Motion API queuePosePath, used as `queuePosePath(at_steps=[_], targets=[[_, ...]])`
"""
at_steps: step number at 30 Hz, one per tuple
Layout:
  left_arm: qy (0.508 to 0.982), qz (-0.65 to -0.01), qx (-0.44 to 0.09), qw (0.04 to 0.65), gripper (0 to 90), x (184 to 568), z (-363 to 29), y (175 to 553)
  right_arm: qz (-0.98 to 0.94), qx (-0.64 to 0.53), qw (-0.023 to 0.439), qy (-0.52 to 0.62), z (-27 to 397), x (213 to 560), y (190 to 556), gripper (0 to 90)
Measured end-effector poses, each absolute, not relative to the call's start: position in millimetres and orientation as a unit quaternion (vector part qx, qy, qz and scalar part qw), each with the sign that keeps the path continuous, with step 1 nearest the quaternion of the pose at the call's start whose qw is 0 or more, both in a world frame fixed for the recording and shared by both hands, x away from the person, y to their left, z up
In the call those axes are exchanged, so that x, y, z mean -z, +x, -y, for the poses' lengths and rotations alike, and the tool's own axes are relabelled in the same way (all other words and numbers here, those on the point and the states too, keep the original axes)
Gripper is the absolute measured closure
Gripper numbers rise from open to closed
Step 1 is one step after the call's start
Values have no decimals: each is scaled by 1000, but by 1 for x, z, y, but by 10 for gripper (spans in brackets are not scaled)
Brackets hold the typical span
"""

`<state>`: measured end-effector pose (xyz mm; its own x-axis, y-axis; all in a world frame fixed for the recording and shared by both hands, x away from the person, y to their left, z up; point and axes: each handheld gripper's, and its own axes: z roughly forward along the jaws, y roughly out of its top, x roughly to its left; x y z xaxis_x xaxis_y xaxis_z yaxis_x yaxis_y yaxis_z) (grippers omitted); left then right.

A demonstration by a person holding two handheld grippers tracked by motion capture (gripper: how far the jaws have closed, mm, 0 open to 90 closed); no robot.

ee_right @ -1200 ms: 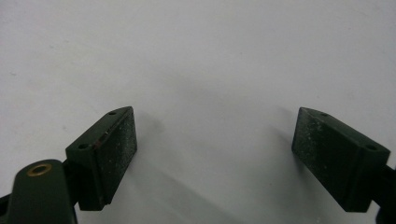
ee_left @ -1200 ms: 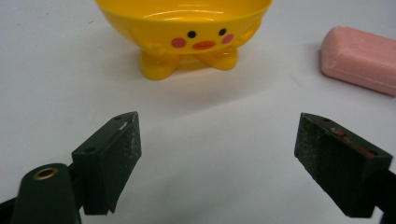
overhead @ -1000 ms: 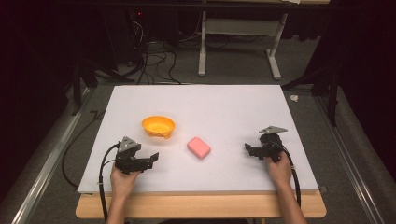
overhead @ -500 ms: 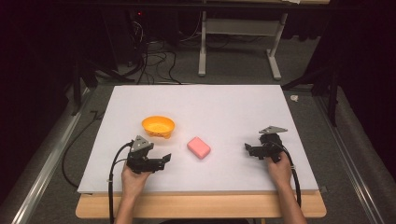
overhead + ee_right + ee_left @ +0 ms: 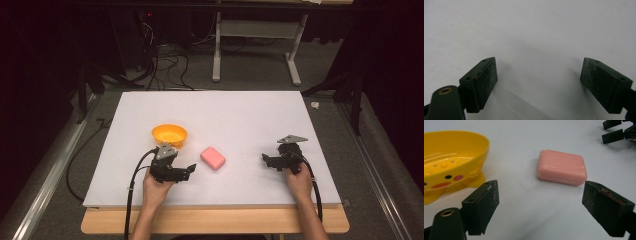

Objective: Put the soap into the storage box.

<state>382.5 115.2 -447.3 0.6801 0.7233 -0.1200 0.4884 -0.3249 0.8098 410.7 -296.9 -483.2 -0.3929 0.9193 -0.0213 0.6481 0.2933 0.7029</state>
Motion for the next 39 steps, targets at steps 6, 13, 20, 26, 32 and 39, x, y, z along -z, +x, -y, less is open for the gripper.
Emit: queuePosePath(at_steps=[6, 13, 20, 26, 32, 39], targets=[[809, -366, -133, 440, 143, 444, -104, 385, -774, -312, 218, 506, 297, 483, 411, 148], [814, -357, -129, 440, 141, 443, -89, 390, -774, -312, 218, 506, 297, 483, 411, 149], [817, -352, -136, 436, 142, 440, -74, 395, -774, -312, 218, 506, 297, 483, 411, 149], [829, -342, -143, 418, 141, 443, -61, 401, -775, -313, 218, 503, 297, 483, 411, 150], [827, -348, -133, 421, 131, 448, -53, 410, -776, -314, 217, 502, 297, 483, 410, 151], [825, -356, -133, 419, 111, 453, -46, 417, -776, -314, 217, 503, 297, 483, 410, 151]])
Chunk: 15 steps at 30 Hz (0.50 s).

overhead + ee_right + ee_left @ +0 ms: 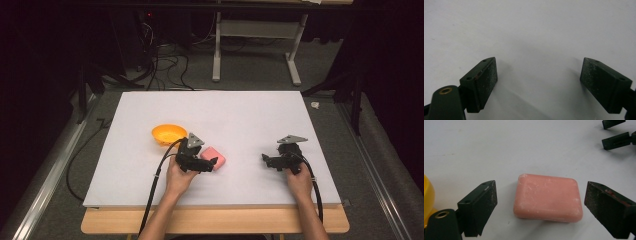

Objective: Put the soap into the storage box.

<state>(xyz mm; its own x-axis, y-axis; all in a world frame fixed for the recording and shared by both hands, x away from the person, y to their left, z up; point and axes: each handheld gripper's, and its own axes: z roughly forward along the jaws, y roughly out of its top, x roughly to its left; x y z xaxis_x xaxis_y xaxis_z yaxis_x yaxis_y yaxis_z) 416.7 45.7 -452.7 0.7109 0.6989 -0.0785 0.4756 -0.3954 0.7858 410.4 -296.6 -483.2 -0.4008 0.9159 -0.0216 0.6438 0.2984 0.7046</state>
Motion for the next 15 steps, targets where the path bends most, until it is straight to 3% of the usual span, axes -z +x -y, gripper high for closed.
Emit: queuePosePath(at_steps=[15], targets=[[837, -352, -127, 399, 94, 469, -25, 424, -776, -314, 217, 503, 296, 483, 410, 150]])
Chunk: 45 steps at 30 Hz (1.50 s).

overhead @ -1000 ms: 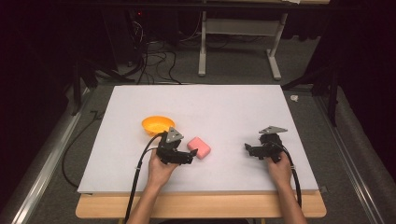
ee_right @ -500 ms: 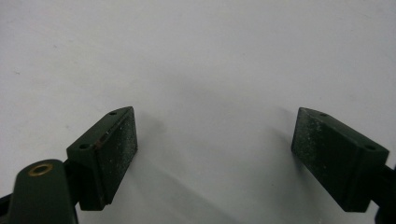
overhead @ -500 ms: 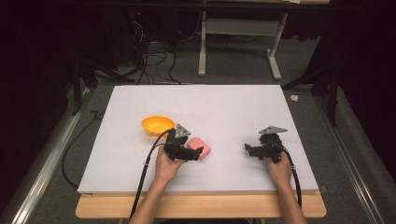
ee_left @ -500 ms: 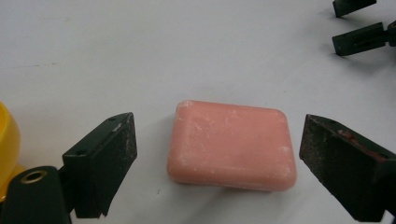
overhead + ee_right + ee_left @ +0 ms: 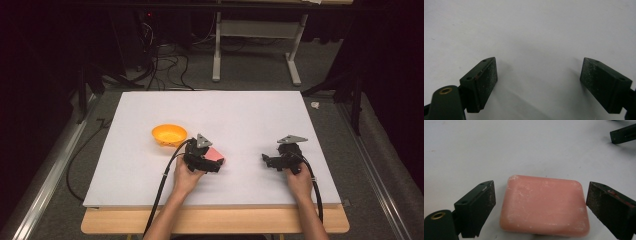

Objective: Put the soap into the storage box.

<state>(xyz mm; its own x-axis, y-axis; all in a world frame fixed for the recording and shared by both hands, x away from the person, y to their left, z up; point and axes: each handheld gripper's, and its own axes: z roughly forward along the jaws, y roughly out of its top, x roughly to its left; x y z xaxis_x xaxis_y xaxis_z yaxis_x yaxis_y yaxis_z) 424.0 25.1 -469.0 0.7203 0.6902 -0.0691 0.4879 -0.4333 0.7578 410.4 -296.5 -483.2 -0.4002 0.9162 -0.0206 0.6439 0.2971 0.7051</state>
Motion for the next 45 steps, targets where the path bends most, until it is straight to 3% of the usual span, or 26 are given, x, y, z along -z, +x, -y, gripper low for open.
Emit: queuePosePath(at_steps=[12, 45], targets=[[857, -348, -143, 351, 122, 483, -13, 423, -776, -314, 217, 502, 297, 483, 410, 150], [851, -335, -145, 379, 136, 465, -24, 414, -776, -314, 217, 502, 297, 483, 410, 150]])
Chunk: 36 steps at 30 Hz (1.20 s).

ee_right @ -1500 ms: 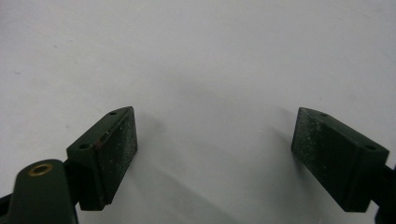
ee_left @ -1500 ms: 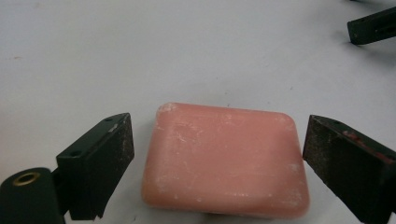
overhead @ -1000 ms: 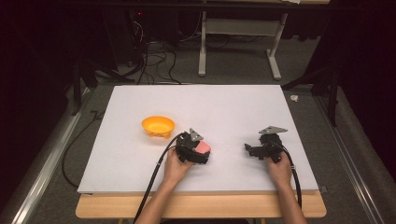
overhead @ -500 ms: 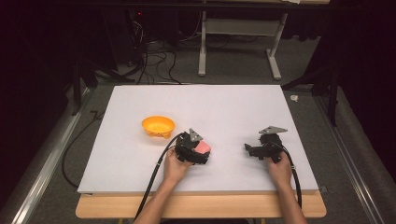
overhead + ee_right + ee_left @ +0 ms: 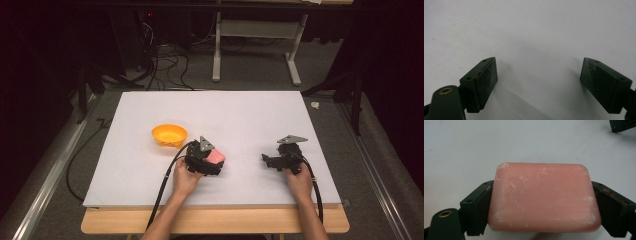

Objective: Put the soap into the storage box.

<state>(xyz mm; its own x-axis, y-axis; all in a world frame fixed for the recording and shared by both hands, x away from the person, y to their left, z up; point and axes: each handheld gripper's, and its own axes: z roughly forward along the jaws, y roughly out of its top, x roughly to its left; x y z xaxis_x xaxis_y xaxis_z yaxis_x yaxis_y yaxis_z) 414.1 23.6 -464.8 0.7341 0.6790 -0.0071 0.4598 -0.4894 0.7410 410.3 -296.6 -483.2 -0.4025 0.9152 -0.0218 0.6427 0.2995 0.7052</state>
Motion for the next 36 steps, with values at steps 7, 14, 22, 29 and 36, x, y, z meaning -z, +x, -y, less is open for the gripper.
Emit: queuePosePath(at_steps=[7, 14, 22, 29, 36], targets=[[850, -329, -149, 383, 136, 457, -30, 409, -776, -314, 217, 502, 297, 483, 410, 150], [848, -329, -153, 387, 136, 450, -39, 404, -776, -314, 217, 502, 297, 483, 410, 151], [843, -334, -158, 392, 136, 442, -52, 399, -776, -314, 217, 502, 297, 483, 410, 151], [837, -341, -161, 396, 136, 437, -63, 396, -776, -314, 217, 502, 297, 483, 410, 150], [832, -349, -163, 399, 136, 434, -72, 394, -777, -314, 217, 500, 297, 483, 410, 151]])
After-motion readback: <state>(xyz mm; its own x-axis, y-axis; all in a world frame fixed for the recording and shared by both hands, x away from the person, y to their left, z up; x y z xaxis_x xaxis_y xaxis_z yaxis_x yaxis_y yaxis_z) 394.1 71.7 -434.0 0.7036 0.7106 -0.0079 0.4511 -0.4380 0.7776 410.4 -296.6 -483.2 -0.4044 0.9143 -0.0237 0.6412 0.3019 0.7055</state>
